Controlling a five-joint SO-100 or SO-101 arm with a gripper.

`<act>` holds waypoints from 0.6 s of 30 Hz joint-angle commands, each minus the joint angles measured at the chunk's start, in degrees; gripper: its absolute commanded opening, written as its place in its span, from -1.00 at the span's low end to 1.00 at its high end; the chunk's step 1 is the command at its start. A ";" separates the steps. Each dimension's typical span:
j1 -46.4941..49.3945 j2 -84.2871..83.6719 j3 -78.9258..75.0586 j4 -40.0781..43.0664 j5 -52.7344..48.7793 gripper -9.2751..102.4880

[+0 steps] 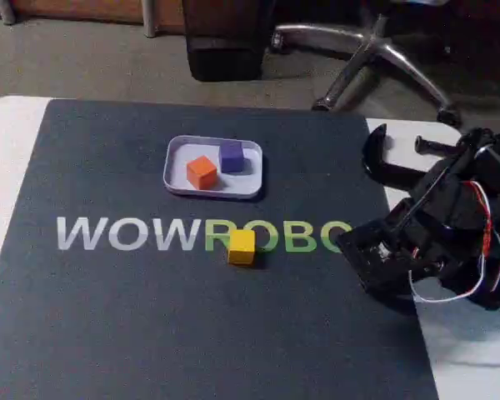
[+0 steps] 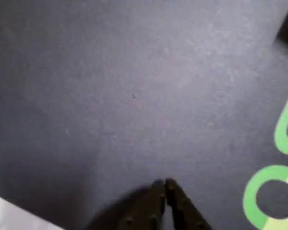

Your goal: Move blocks one by one until all three blocks are in the tray.

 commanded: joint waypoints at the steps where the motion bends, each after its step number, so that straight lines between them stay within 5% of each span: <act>1: 0.00 -0.35 -0.18 0.18 -0.18 -0.93; 18: 14.50 -0.35 -0.18 0.09 -2.55 -0.98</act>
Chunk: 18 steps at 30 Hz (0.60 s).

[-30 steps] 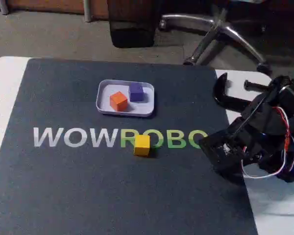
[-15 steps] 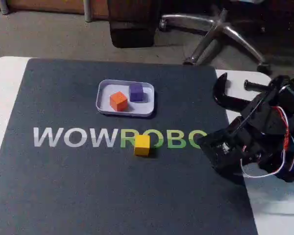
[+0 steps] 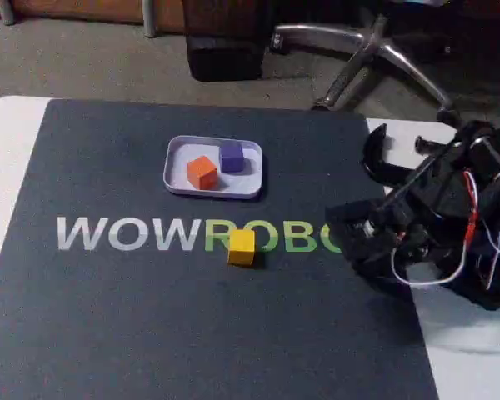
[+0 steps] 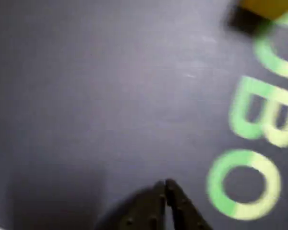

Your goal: Move blocks one by one until all three blocks are in the tray.

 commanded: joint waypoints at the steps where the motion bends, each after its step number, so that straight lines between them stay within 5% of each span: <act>1: 4.13 -0.09 -0.18 0.44 -0.35 -0.98; 12: 12.83 -0.18 -4.66 -2.64 -5.62 -0.96; 18: 17.05 -0.18 -17.58 4.92 -7.03 -0.92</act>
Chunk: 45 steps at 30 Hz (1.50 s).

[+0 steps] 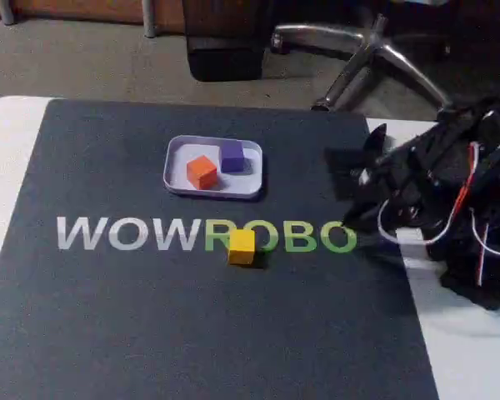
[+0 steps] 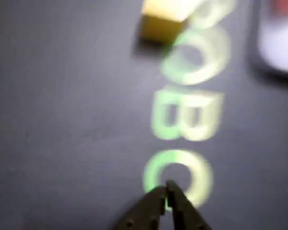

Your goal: Move blocks one by one until all three blocks are in the tray.

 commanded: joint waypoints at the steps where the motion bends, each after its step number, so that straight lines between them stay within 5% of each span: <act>1: 1.76 -0.09 -10.55 4.83 -0.62 -0.92; 7: -2.11 -12.04 -27.51 11.78 2.20 -0.88; 19: -9.32 -49.83 -55.55 11.60 16.17 -0.76; 45: -0.53 -83.58 -60.38 -7.12 17.05 -0.55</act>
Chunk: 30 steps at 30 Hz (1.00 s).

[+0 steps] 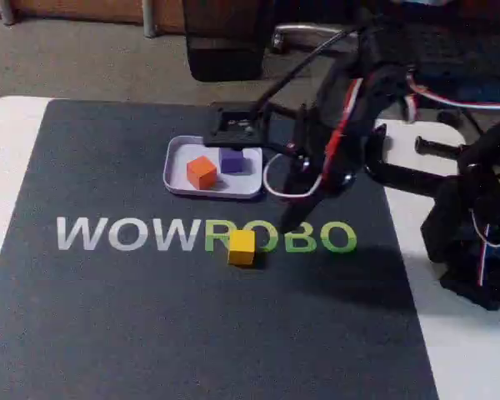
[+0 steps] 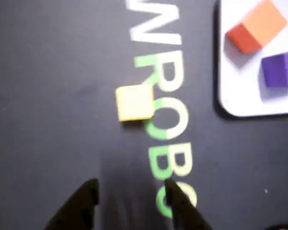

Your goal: Move blocks one by one until all three blocks are in the tray.

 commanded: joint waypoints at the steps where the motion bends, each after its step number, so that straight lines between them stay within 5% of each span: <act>1: 1.23 -2.64 -4.13 -0.97 -1.05 -0.54; 20: 1.41 -13.62 -5.71 -7.12 -5.71 -0.48; 30: -0.62 -26.54 -18.46 -6.94 -3.96 -0.47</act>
